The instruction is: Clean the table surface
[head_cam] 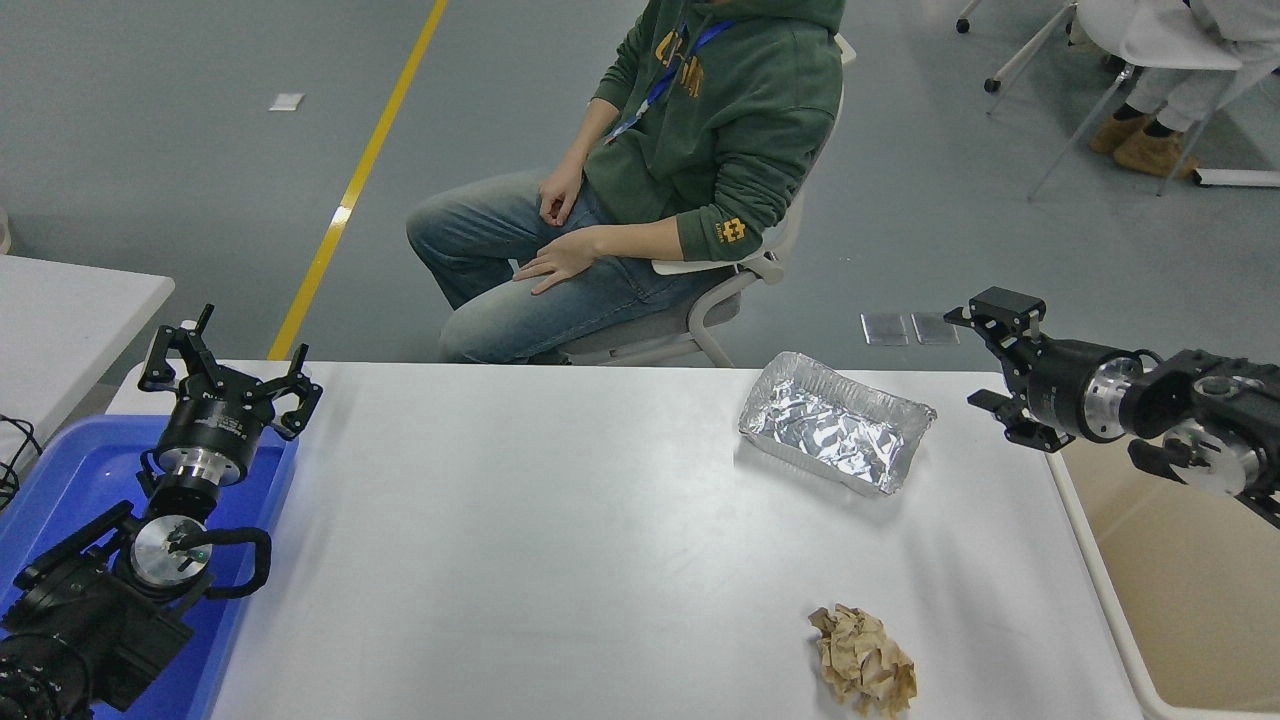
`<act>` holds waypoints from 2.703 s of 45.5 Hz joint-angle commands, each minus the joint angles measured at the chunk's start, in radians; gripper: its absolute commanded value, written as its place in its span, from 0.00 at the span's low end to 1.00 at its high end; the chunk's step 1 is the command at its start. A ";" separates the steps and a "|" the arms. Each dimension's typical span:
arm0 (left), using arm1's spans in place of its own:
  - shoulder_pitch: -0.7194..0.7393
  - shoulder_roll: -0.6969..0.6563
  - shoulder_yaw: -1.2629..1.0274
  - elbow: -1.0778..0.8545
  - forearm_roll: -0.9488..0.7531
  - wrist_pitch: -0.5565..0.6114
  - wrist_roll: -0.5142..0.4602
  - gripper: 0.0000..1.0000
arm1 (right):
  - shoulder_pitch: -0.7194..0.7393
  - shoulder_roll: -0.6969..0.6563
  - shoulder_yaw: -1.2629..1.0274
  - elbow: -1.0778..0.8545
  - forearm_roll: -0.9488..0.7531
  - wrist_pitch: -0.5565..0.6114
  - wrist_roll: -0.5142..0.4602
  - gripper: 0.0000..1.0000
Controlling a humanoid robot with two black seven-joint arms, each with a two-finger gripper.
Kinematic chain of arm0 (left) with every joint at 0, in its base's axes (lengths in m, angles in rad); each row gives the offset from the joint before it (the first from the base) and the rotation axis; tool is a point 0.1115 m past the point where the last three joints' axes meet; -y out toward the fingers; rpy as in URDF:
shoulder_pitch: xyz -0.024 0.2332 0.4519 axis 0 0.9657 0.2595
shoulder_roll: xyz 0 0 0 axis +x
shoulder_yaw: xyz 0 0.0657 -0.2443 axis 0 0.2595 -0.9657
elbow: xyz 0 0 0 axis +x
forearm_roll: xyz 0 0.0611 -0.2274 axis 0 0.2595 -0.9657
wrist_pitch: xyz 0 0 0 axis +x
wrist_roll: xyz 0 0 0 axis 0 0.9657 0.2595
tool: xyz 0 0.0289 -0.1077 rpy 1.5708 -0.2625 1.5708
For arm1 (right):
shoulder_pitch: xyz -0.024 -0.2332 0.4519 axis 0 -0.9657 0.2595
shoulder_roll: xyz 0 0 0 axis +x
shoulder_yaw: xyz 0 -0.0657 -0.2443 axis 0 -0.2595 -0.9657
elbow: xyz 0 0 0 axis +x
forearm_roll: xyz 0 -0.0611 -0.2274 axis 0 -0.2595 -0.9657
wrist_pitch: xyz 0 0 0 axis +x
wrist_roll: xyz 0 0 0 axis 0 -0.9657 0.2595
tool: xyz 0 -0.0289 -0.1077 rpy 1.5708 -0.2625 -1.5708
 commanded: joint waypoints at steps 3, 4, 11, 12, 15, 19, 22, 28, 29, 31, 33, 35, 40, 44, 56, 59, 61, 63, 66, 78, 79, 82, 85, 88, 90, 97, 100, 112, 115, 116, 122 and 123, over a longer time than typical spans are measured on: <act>0.000 0.000 0.000 0.000 0.000 0.000 0.000 1.00 | 0.088 0.036 -0.098 -0.029 -0.132 0.087 -0.118 1.00; 0.000 0.000 0.000 0.000 0.000 0.000 0.000 1.00 | 0.091 0.051 -0.100 -0.042 -0.140 0.097 -0.118 0.99; 0.000 0.000 -0.001 0.000 0.000 0.000 0.000 1.00 | 0.082 0.136 -0.103 -0.105 -0.258 0.104 -0.120 0.98; 0.000 0.000 0.000 0.000 0.000 0.000 0.000 1.00 | 0.082 0.139 -0.103 -0.106 -0.279 0.104 -0.121 0.97; 0.000 0.000 -0.001 0.000 0.000 0.000 0.000 1.00 | 0.085 0.144 -0.104 -0.108 -0.338 0.104 -0.126 0.98; 0.000 0.000 0.000 0.000 0.000 0.000 0.000 1.00 | 0.091 0.144 -0.141 -0.115 -0.365 0.120 -0.125 1.00; 0.000 0.000 0.000 0.000 0.000 0.000 0.000 1.00 | 0.097 0.157 -0.215 -0.147 -0.395 0.120 -0.117 1.00; 0.000 0.000 0.000 0.000 0.000 0.000 0.000 1.00 | 0.092 0.225 -0.279 -0.248 -0.425 0.114 -0.115 1.00; 0.000 0.000 0.000 0.000 0.000 0.000 0.000 1.00 | 0.091 0.234 -0.279 -0.268 -0.425 0.112 -0.115 1.00; 0.000 0.000 0.000 0.000 0.000 0.000 0.000 1.00 | 0.091 0.260 -0.279 -0.310 -0.425 0.112 -0.115 1.00; 0.000 0.000 0.000 -0.001 0.000 0.000 0.000 1.00 | 0.092 0.285 -0.275 -0.348 -0.421 0.112 -0.115 1.00; 0.000 0.000 0.000 0.000 0.000 0.000 0.000 1.00 | 0.092 0.303 -0.269 -0.374 -0.412 0.112 -0.115 1.00; 0.000 0.000 -0.001 -0.001 0.000 0.000 0.000 1.00 | 0.092 0.337 -0.238 -0.385 -0.381 0.111 -0.115 1.00; 0.000 0.000 -0.001 0.000 0.000 0.000 0.000 1.00 | 0.089 0.352 -0.230 -0.387 -0.358 0.111 -0.115 0.99; 0.000 0.000 0.000 0.000 0.000 0.000 0.000 1.00 | 0.077 0.487 -0.253 -0.531 -0.370 0.106 -0.103 0.98; 0.000 0.000 0.000 0.000 0.000 0.000 0.000 1.00 | 0.072 0.528 -0.255 -0.601 -0.370 0.106 -0.097 0.98; 0.000 0.000 0.000 0.000 -0.001 0.000 0.000 1.00 | 0.068 0.553 -0.256 -0.638 -0.372 0.106 -0.092 0.98; 0.000 0.000 0.000 0.000 0.000 0.000 0.000 1.00 | 0.065 0.570 -0.262 -0.663 -0.372 0.107 -0.089 0.98; 0.000 0.000 0.000 0.000 0.000 0.000 0.000 1.00 | 0.062 0.585 -0.295 -0.689 -0.373 0.106 -0.074 0.97; 0.000 0.000 0.000 -0.001 0.000 0.000 0.000 1.00 | 0.042 0.596 -0.368 -0.732 -0.372 0.101 0.001 0.92; 0.000 0.000 0.000 0.000 0.000 0.000 0.000 1.00 | 0.039 0.596 -0.368 -0.733 -0.372 0.100 0.001 0.92; 0.000 0.000 0.000 -0.001 0.000 0.000 0.000 1.00 | 0.031 0.598 -0.368 -0.733 -0.372 0.094 0.001 0.89; 0.000 0.000 0.000 0.000 -0.001 0.000 0.000 1.00 | 0.022 0.598 -0.370 -0.733 -0.372 0.081 0.006 0.87; 0.000 0.000 0.000 0.000 0.000 0.000 0.000 1.00 | 0.013 0.598 -0.368 -0.733 -0.372 0.074 0.015 0.85; 0.000 0.000 0.000 -0.001 0.000 -0.001 0.000 1.00 | 0.005 0.598 -0.368 -0.735 -0.372 0.069 0.024 0.82; 0.000 0.000 0.000 0.000 0.000 0.000 0.000 1.00 | -0.020 0.607 -0.368 -0.763 -0.370 0.055 0.032 0.71; 0.000 0.000 -0.001 0.000 0.000 0.000 0.000 1.00 | -0.027 0.624 -0.368 -0.790 -0.370 0.054 0.044 0.66; 0.000 0.000 0.000 -0.001 0.000 0.000 0.000 1.00 | -0.034 0.647 -0.370 -0.849 -0.367 0.054 0.076 0.31; 0.000 0.000 0.000 -0.001 0.000 0.000 0.000 1.00 | -0.034 0.647 -0.370 -0.850 -0.367 0.054 0.081 0.22; 0.000 0.000 0.000 0.000 0.000 0.000 0.000 1.00 | -0.034 0.647 -0.370 -0.850 -0.367 0.054 0.083 0.19; 0.000 0.000 -0.001 -0.001 0.000 0.000 0.000 1.00 | -0.034 0.647 -0.370 -0.858 -0.364 0.054 0.090 0.10; 0.000 0.000 0.000 0.000 0.000 0.000 0.000 1.00 | -0.035 0.647 -0.370 -0.861 -0.364 0.054 0.090 0.09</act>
